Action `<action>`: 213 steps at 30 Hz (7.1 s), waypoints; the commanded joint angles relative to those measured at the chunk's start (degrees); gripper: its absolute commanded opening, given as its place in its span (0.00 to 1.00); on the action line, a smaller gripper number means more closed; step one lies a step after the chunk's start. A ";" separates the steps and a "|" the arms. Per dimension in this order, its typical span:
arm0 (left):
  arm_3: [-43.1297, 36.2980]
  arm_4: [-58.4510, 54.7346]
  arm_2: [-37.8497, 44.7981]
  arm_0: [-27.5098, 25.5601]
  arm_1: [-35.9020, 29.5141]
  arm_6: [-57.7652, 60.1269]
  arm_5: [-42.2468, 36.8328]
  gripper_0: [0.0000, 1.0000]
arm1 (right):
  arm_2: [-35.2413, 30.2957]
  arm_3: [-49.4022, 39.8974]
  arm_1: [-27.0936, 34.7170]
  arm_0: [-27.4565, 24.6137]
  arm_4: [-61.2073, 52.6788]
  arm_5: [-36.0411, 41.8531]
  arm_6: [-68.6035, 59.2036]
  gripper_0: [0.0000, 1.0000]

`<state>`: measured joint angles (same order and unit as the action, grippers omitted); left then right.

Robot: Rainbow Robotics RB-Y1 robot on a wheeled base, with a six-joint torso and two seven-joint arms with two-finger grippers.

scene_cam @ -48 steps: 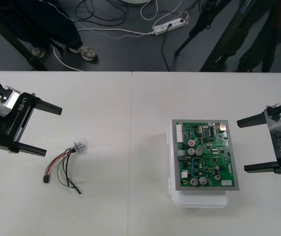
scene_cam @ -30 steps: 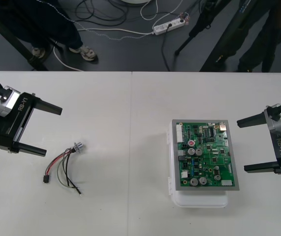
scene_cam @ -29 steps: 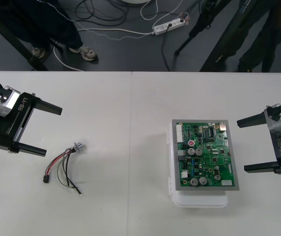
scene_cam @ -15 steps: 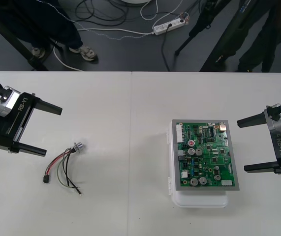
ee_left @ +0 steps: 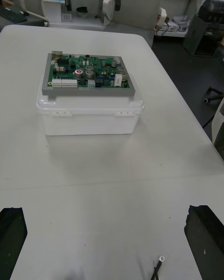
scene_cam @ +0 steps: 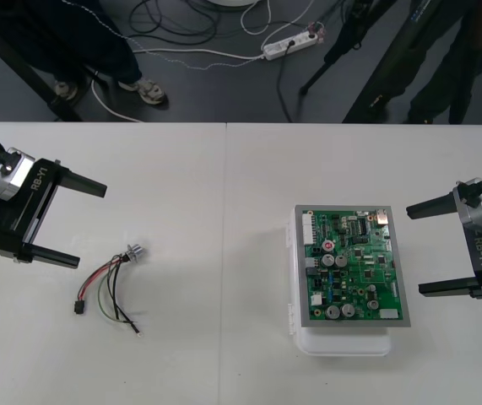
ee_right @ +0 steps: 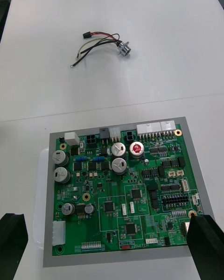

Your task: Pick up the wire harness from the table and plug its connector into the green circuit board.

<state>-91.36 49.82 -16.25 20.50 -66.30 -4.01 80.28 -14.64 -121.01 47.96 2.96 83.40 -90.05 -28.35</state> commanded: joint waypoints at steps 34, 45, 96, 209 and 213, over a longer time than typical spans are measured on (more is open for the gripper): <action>-0.22 1.33 -0.53 -0.73 0.21 2.87 3.12 1.00 | 1.02 0.87 -1.11 -1.82 -0.87 0.05 -1.01 1.00; -0.22 4.41 1.40 0.59 0.21 -0.12 3.91 1.00 | 0.49 0.60 -1.64 -1.29 -6.76 0.05 -1.10 1.00; -0.66 24.89 -19.78 24.23 -3.40 -49.87 2.68 1.00 | -1.70 7.28 -24.40 5.30 -11.59 0.05 6.73 1.00; 17.18 47.48 -76.29 51.13 19.72 -85.99 -25.97 1.00 | 1.20 16.69 -21.59 9.69 -20.64 0.05 14.90 1.00; 17.98 47.92 -76.21 50.86 20.07 -85.99 -25.97 1.00 | 1.20 16.69 -21.68 9.78 -20.64 0.05 14.90 1.00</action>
<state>-74.29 96.96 -92.03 70.16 -47.52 -89.41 56.30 -14.30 -102.49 24.44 11.08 63.61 -90.05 -10.97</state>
